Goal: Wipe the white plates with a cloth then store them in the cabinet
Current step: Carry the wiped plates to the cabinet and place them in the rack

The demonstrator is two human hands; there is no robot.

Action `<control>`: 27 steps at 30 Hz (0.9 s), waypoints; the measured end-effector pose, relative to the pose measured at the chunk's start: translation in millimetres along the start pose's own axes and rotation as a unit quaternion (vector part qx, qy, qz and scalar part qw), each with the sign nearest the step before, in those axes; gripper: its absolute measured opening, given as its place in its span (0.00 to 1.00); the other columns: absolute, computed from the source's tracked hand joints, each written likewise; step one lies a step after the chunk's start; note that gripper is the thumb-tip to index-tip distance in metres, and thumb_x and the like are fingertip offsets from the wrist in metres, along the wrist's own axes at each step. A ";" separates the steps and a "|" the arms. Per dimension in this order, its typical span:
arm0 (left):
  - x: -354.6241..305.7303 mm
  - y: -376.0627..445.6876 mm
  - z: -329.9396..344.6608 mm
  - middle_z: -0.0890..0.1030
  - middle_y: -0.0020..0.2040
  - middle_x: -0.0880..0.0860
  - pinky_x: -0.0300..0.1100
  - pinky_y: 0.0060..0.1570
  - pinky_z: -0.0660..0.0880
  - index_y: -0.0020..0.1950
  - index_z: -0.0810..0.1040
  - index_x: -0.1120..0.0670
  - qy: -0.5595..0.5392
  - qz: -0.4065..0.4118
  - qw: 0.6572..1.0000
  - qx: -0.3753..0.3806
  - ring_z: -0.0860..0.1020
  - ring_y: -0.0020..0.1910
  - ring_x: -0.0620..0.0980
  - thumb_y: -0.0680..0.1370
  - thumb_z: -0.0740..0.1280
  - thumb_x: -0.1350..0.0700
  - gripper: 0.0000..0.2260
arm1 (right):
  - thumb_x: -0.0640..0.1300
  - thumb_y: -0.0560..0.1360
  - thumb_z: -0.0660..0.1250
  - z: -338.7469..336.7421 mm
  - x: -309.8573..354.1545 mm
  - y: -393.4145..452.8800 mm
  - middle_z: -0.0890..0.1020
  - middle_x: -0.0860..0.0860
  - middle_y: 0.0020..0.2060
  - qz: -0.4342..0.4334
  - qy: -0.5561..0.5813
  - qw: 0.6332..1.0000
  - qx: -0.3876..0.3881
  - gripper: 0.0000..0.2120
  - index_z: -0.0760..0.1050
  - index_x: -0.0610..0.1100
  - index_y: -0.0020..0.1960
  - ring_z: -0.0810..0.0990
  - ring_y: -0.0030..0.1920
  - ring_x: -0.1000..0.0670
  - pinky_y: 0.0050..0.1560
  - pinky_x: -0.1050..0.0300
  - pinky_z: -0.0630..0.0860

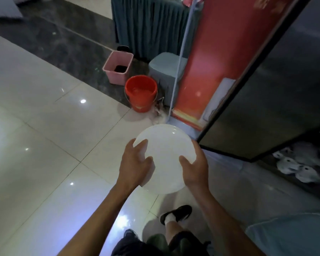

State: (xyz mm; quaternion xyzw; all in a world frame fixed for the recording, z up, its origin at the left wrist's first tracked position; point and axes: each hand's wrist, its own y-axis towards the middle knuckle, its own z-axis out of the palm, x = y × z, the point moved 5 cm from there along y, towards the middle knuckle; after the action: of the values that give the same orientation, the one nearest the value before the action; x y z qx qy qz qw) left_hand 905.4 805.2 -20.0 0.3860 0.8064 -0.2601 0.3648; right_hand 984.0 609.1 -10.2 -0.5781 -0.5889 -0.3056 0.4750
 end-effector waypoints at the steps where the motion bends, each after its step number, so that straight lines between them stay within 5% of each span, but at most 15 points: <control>1: -10.3 10.3 14.5 0.66 0.75 0.49 0.41 0.62 0.63 0.69 0.74 0.44 0.013 0.004 1.000 0.012 0.67 0.71 0.52 0.72 0.67 0.50 0.24 | 0.38 0.76 0.69 -12.6 -4.2 11.9 0.74 0.52 0.68 0.010 0.009 1.000 -0.013 0.31 0.66 0.52 0.76 0.73 0.64 0.54 0.45 0.81 0.70; 7: -93.2 65.6 99.1 0.67 0.76 0.50 0.49 0.69 0.67 0.71 0.73 0.45 0.040 0.047 0.996 0.058 0.69 0.71 0.54 0.75 0.72 0.51 0.24 | 0.38 0.76 0.69 -97.1 -19.4 82.2 0.75 0.54 0.64 0.036 0.056 0.994 -0.082 0.30 0.67 0.56 0.73 0.73 0.61 0.54 0.45 0.76 0.68; 13: -181.0 94.8 185.7 0.69 0.75 0.52 0.43 0.67 0.65 0.72 0.73 0.49 0.050 0.124 0.985 0.110 0.69 0.70 0.53 0.75 0.73 0.55 0.26 | 0.34 0.75 0.68 -190.8 -38.9 127.5 0.75 0.57 0.64 0.056 0.104 0.979 -0.168 0.31 0.67 0.54 0.74 0.72 0.63 0.56 0.50 0.77 0.67; 17: -231.7 99.8 245.1 0.70 0.73 0.51 0.37 0.63 0.62 0.72 0.73 0.49 0.048 0.172 0.971 0.160 0.70 0.68 0.51 0.75 0.73 0.56 0.26 | 0.35 0.75 0.69 -252.3 -58.0 141.5 0.74 0.52 0.69 0.079 0.101 0.964 -0.232 0.32 0.67 0.51 0.76 0.73 0.66 0.53 0.62 0.59 0.70; 22: -278.5 107.8 314.0 0.70 0.73 0.52 0.34 0.64 0.62 0.71 0.74 0.49 0.044 0.203 0.953 0.223 0.70 0.69 0.51 0.73 0.74 0.58 0.26 | 0.36 0.75 0.69 -313.5 -81.3 156.1 0.76 0.50 0.67 0.113 0.089 0.942 -0.301 0.31 0.68 0.51 0.75 0.74 0.64 0.52 0.62 0.59 0.71; 27: -320.0 118.2 383.7 0.67 0.75 0.52 0.35 0.65 0.62 0.71 0.75 0.46 0.041 0.212 0.937 0.275 0.70 0.70 0.52 0.73 0.74 0.58 0.27 | 0.34 0.75 0.69 -367.5 -99.0 175.7 0.75 0.46 0.68 0.131 0.089 0.925 -0.345 0.31 0.67 0.48 0.76 0.74 0.67 0.45 0.67 0.43 0.72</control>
State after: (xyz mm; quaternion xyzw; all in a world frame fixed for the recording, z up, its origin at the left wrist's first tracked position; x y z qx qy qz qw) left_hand 1289.6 464.7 -13.4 0.6434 0.6172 -0.3724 0.2576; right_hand 1218.5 261.8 -0.8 -0.7485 -0.3217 -0.4753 0.3322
